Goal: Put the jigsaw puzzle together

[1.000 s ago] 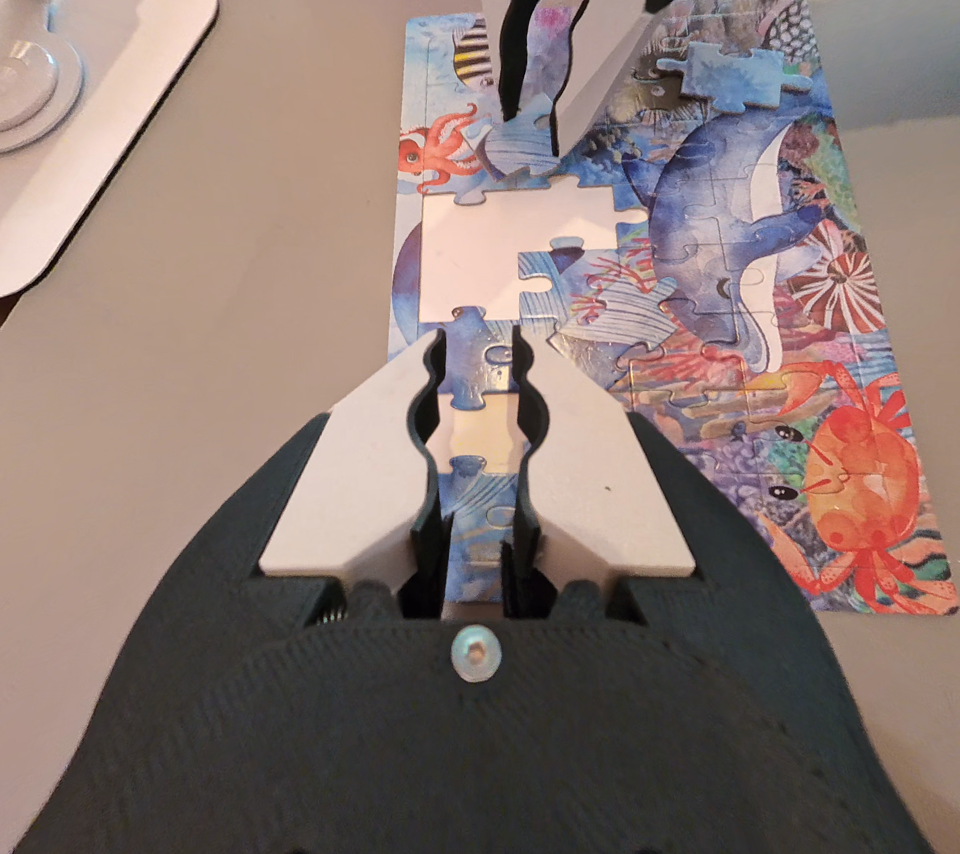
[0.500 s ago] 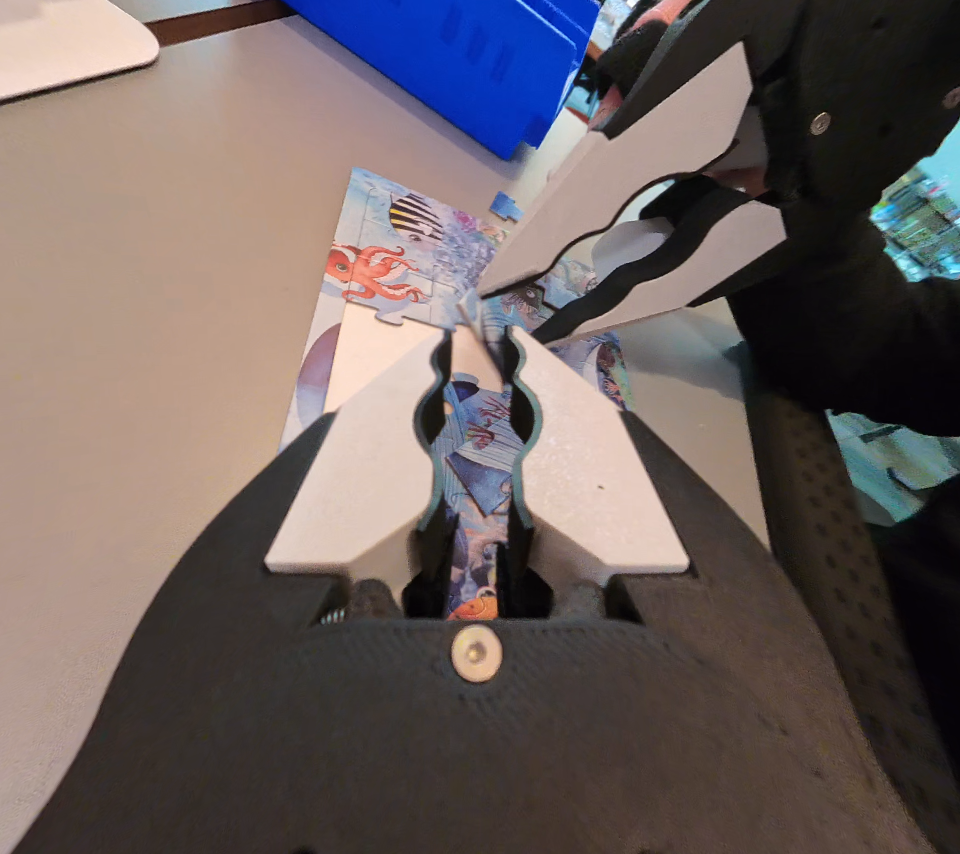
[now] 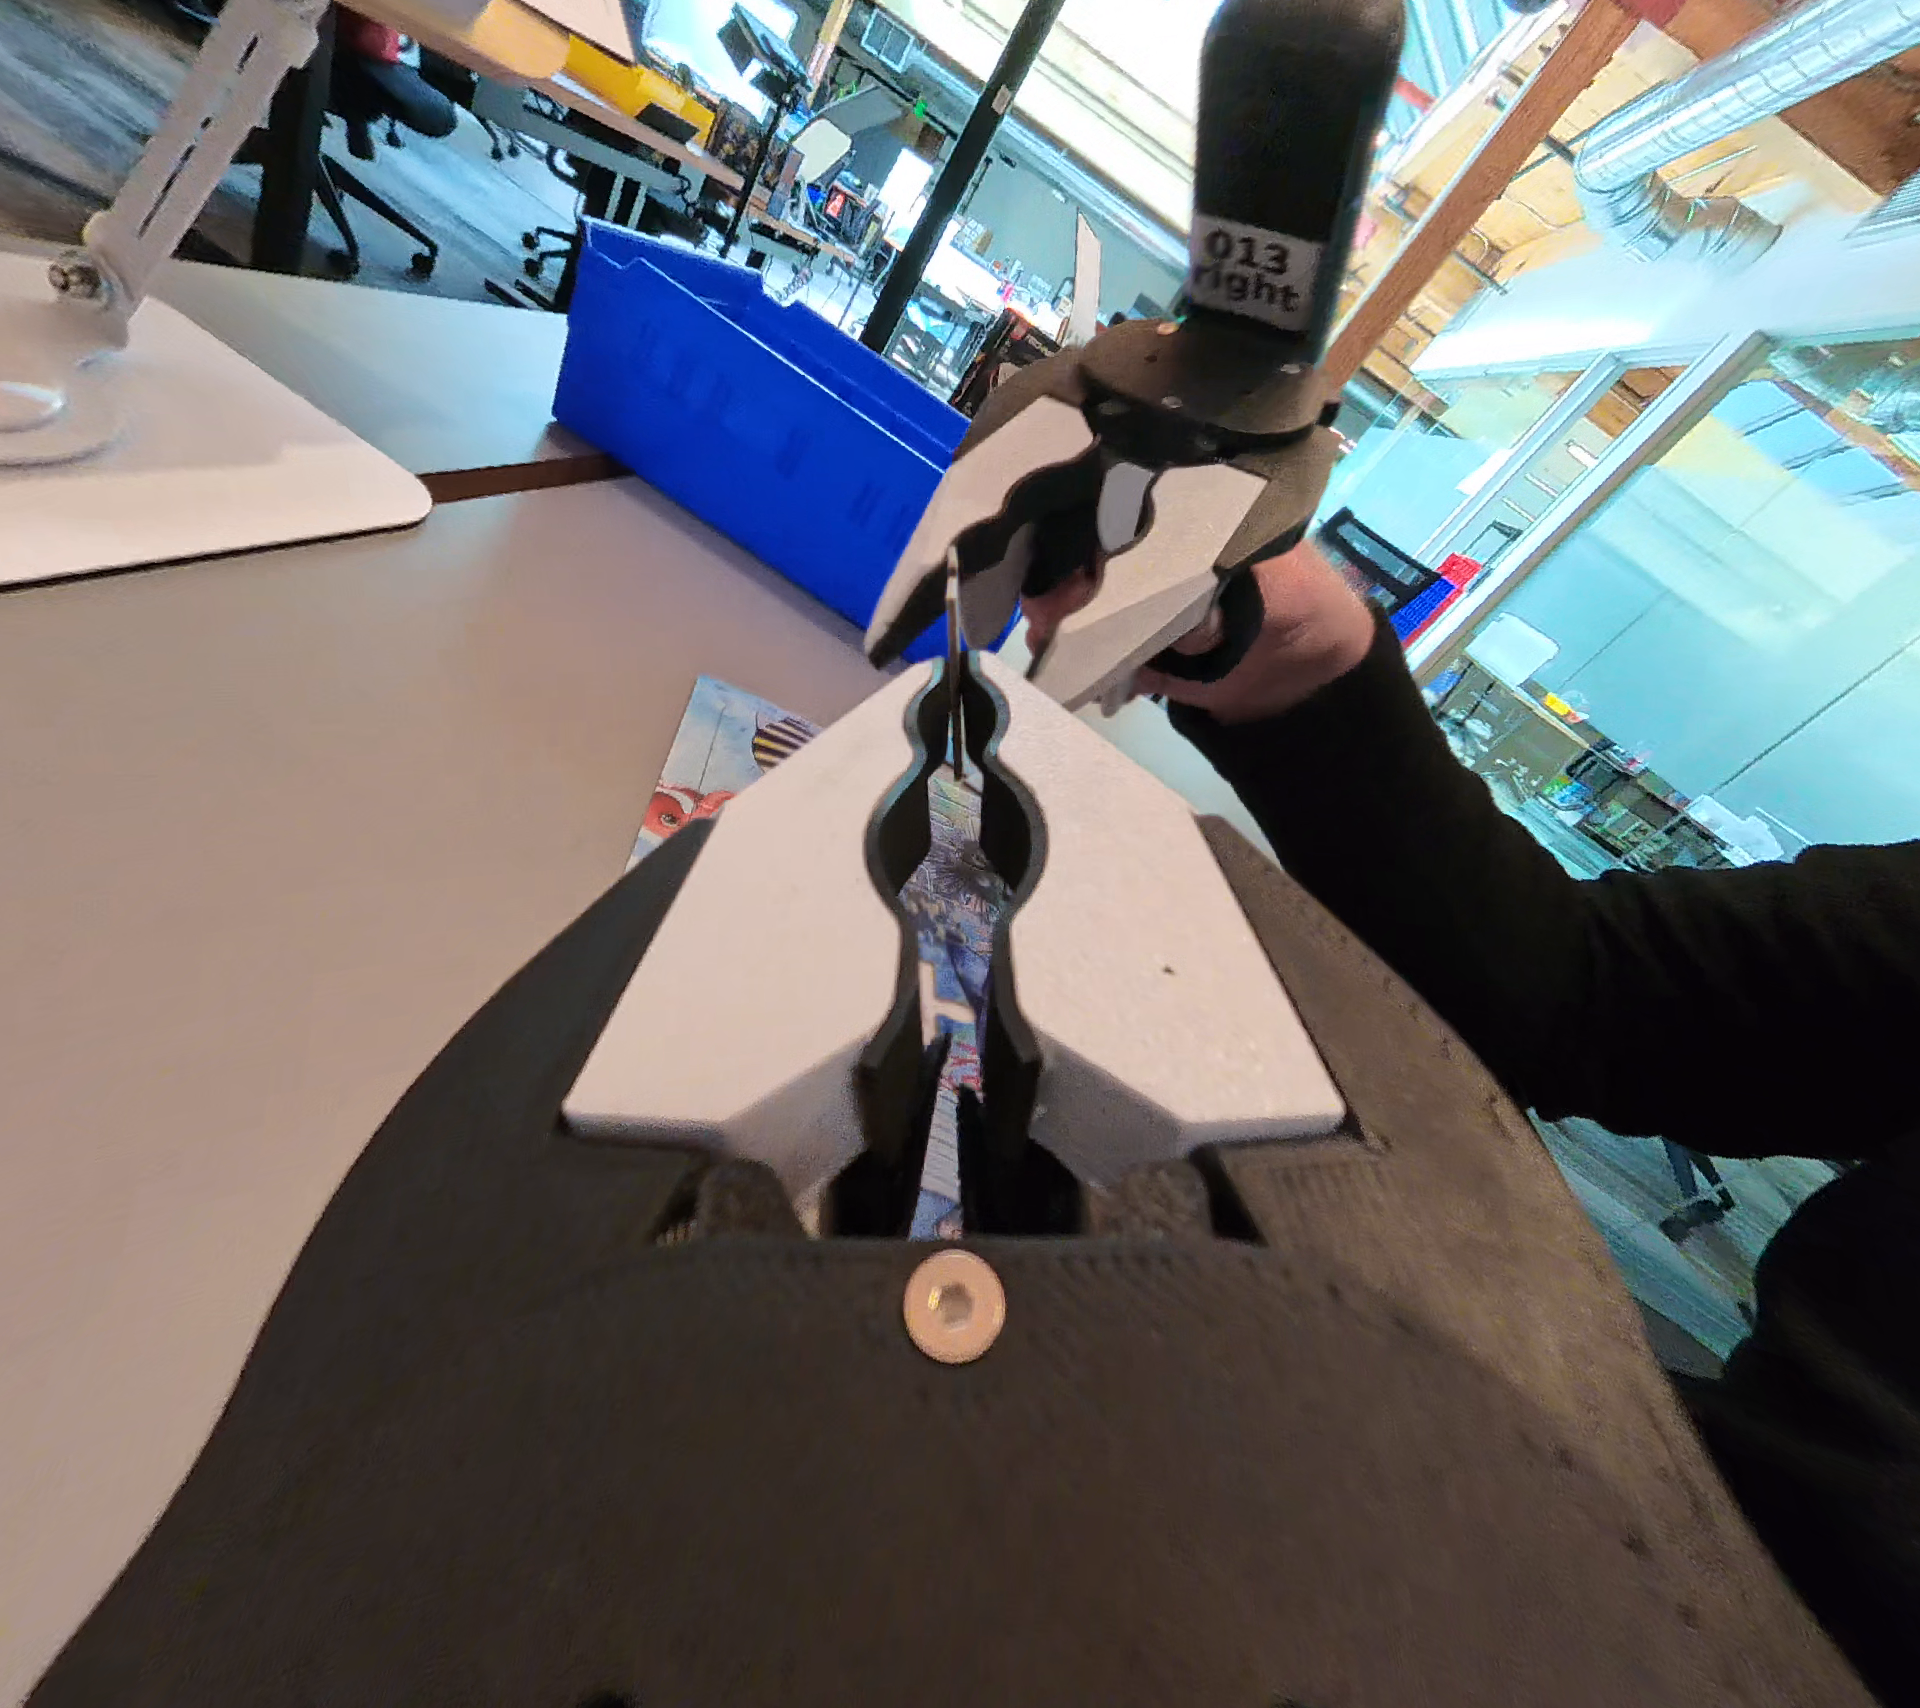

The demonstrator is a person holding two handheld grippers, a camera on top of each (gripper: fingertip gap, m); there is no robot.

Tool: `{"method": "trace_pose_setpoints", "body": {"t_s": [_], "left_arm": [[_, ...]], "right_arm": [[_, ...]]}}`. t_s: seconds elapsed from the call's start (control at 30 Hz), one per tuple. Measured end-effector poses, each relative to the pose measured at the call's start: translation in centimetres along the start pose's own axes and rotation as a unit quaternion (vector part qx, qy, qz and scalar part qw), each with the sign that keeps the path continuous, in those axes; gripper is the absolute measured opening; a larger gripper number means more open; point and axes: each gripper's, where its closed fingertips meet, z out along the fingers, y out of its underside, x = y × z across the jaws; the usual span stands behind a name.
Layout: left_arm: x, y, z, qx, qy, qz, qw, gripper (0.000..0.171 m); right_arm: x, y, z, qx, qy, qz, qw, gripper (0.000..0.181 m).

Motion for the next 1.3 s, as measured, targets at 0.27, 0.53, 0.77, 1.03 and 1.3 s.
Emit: {"method": "trace_pose_setpoints", "body": {"t_s": [0.27,0.53,0.77,1.03,1.3], "left_arm": [[1.4,0.2,0.6,0.008,0.042,0.000,0.999,0.000],[1.9,0.8,0.9,-0.002,0.064,-0.013,0.998,0.000],[1.8,2.3,1.2,-0.046,0.060,-0.004,0.997,0.002],[1.7,1.3,0.0,-0.057,0.040,0.040,0.997,0.000],[0.1,-0.3,-1.5,-0.021,0.017,0.021,0.999,0.000]], "right_arm": [[-2.0,-0.5,-1.0,0.042,-0.120,0.052,0.991,0.004],[-2.0,-1.9,-2.3,0.090,-0.145,0.075,0.983,0.002],[-2.2,-2.3,-2.6,0.105,-0.150,0.073,0.980,0.000],[-2.2,-2.2,-2.5,0.097,-0.151,0.079,0.981,0.007],[-0.5,-0.4,-3.2,0.051,-0.110,0.084,0.989,0.023]]}}
